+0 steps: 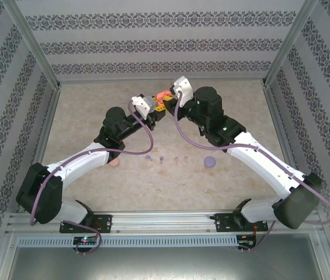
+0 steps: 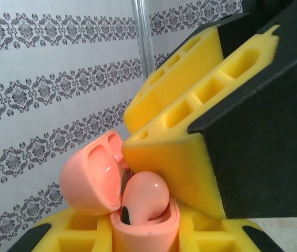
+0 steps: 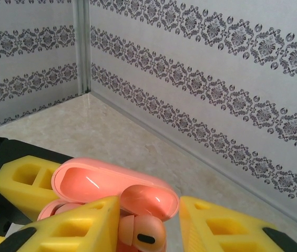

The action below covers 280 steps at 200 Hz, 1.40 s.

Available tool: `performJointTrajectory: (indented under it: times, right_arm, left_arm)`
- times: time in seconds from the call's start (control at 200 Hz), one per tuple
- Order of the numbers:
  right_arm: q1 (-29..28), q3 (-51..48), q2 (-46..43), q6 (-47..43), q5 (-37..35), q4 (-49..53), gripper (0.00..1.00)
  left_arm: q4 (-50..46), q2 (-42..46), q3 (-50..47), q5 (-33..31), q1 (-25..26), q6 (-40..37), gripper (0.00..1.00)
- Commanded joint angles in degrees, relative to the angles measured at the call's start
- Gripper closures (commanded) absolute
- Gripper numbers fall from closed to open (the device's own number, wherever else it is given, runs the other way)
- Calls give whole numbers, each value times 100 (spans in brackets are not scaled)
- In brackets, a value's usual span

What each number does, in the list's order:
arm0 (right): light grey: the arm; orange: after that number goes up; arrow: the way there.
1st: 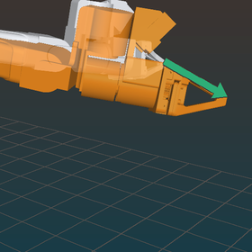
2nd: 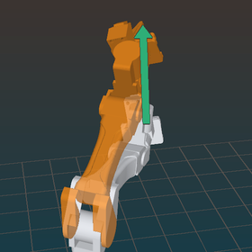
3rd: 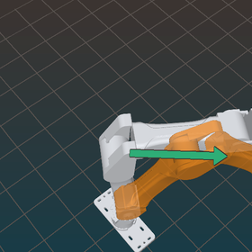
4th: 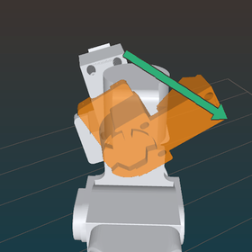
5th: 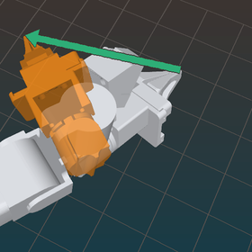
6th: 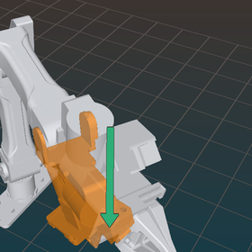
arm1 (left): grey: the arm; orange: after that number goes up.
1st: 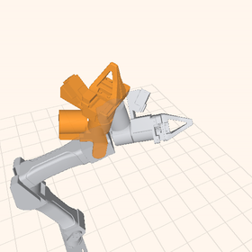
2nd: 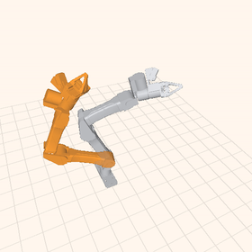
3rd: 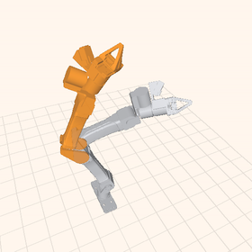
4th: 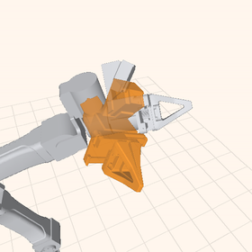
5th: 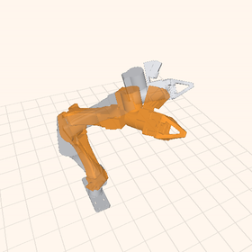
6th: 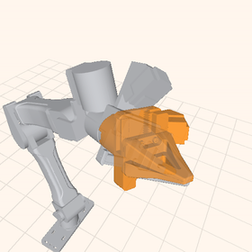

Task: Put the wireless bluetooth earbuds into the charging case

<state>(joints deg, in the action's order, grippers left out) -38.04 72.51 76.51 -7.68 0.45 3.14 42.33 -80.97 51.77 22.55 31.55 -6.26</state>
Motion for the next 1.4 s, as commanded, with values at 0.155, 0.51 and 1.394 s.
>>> performJointTrajectory:
  times: [0.155,0.51,1.394]
  right_arm:
    - [-110,-281,-130,83,229,412,56]
    - [-60,-290,-213,126,138,458,53]
    - [62,-551,-605,532,506,558,53]
  left_arm:
    - [478,-6,176,-93,62,-47,100]
    - [478,-15,176,-112,63,-48,100]
    - [507,-90,171,-215,66,-148,100]
